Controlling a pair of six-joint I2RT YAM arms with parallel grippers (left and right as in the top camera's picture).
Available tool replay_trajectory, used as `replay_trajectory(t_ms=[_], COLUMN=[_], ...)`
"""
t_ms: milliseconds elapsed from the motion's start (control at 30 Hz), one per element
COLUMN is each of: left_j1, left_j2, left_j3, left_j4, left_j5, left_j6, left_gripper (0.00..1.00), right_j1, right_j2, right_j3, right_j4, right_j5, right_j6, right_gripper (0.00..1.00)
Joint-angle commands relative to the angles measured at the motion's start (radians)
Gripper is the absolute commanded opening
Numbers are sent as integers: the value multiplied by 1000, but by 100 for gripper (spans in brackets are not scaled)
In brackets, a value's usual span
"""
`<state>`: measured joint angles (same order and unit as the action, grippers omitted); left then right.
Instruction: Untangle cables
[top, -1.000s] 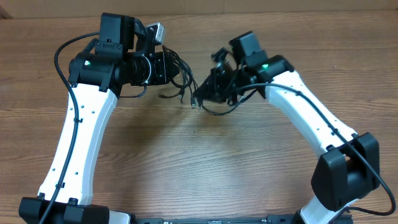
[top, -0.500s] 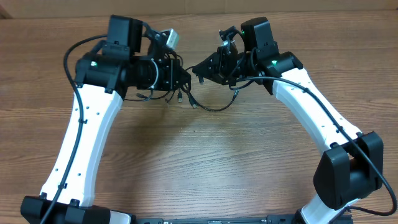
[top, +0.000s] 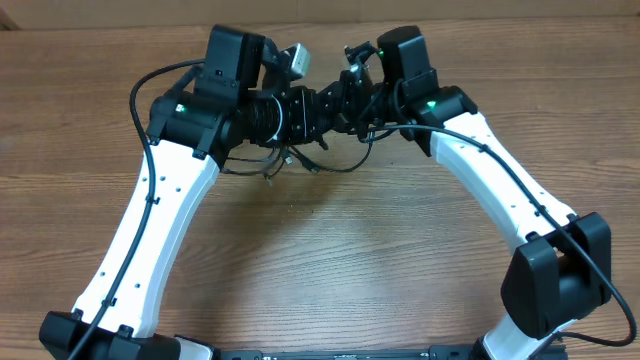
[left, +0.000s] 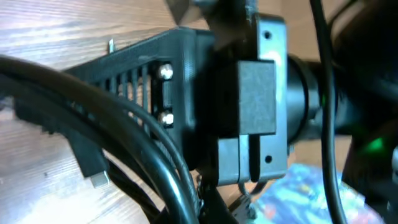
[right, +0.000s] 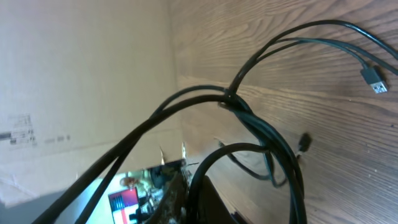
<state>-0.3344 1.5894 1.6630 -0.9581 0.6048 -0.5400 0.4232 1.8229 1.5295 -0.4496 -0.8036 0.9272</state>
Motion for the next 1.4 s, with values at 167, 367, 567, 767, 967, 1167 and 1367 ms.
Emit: replay_trajectory(t_ms=[167,367,567,767,967,1167,1367], left_j1=[-4,-4,-5,-5,-5,-3,40], left_j2=[-7,-7,-7,-7,-7,-8,-8], left_j3=[19,19,19,19,19,19,19], left_j4=[66,91,101,102,97,103,217], left_j5=[-351,-468,-515,-619,-639,-593,-96], left_j6=[-312,-470,-549,-645,-654,-639,2], left_gripper=[4,4,4,4,4,4,4], right_j1=[26,26,27,26,-18,-53,-67], right_j2=[-3,-3,-3,-3,-3,-3,-3], right_j3=[-4,-4,-4,-4,-4,-4,-5], right_j4=[-72,-91,-91,-137,-146,-265,-380], right_j5=[-6,-7,-49,-76,-73,58,173], right_j6=[5,-19,-37,-145,-196,-354,-480], right_gripper=[4,4,4,67,90,100,100])
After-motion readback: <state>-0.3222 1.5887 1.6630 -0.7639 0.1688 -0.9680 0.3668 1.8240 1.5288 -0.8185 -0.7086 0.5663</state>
